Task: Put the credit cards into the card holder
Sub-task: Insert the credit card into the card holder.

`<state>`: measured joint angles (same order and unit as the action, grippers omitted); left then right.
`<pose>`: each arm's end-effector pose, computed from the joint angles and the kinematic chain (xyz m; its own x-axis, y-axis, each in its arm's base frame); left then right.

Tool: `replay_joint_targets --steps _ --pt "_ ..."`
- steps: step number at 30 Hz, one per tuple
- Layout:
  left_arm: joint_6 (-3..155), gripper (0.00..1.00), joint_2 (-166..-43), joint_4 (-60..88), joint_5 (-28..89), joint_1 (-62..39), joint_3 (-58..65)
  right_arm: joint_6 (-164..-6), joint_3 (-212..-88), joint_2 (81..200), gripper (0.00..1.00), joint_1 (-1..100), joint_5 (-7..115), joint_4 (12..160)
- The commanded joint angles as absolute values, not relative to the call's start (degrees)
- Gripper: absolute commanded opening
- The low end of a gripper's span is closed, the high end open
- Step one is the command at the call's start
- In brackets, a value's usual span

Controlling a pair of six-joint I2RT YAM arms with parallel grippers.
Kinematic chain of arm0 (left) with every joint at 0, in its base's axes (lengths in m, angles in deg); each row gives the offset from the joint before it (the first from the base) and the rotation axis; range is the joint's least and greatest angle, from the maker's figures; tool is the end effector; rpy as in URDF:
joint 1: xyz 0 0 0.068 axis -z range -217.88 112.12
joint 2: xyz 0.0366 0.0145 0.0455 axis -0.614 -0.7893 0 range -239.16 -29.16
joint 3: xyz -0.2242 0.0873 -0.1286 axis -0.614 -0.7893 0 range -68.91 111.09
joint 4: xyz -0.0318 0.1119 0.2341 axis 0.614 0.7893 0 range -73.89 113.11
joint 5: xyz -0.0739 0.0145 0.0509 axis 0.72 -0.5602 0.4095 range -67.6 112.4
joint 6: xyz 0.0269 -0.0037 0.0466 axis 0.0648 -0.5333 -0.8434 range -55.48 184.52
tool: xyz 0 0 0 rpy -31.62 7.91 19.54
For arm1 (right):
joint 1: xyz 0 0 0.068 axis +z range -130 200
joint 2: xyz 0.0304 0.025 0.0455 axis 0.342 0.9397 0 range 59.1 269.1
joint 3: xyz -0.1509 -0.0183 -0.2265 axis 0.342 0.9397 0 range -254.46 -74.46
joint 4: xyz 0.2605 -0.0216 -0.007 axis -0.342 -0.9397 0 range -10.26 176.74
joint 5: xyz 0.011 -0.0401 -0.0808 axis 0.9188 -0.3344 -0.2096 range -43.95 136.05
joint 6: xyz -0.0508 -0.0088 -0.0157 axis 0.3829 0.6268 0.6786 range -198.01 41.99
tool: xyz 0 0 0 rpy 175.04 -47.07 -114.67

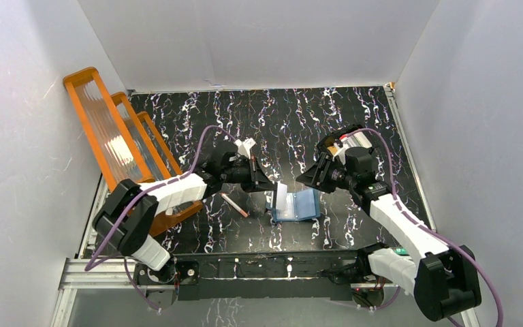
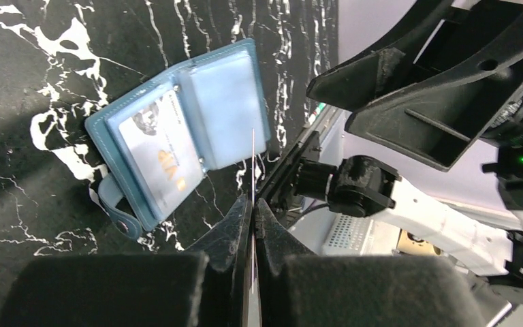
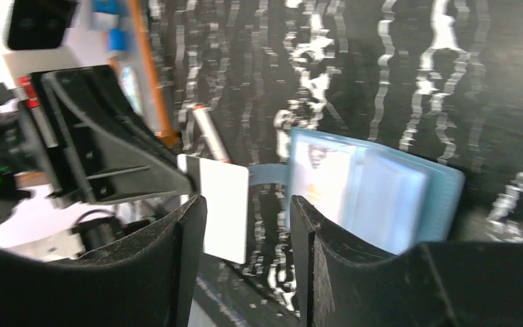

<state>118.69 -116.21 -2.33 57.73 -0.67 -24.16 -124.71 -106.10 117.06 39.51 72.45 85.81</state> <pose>0.2442 -0.2112 0.2150 -0.9300 -0.1245 -0.3457 0.2741 0.3915 -0.8784 0.2024 0.0885 0.2340 -0.7849 0.4134 -0.4616 -0.1467 0.5997 0.7867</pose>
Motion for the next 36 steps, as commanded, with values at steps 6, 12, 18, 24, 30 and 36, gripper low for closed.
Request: replay_joint_targets --steps 6,12,18,24,30,36 --pt "120.19 0.00 -124.19 -5.80 54.64 2.18 -20.40 -110.14 -110.76 125.81 0.54 39.38 60.57 69.15" --pt "122.15 0.00 -127.92 -9.25 54.50 2.75 -20.74 -109.92 -109.33 129.36 0.50 39.42 60.09 71.17" --pt "123.02 0.00 -130.62 -11.37 54.53 3.44 -20.20 -110.54 -107.36 132.19 0.39 39.41 58.84 72.26" --pt "123.13 0.00 -133.19 -12.44 54.29 3.78 -19.65 -112.04 -105.68 131.88 0.33 39.39 57.67 73.22" --pt "124.41 0.00 -135.28 -15.76 54.99 4.06 -19.64 -113.07 -104.19 132.33 0.31 39.42 55.83 73.55" --pt "123.56 0.00 -136.13 -15.13 53.74 4.13 -20.22 -114.65 -102.61 132.76 0.30 39.41 57.25 74.94"
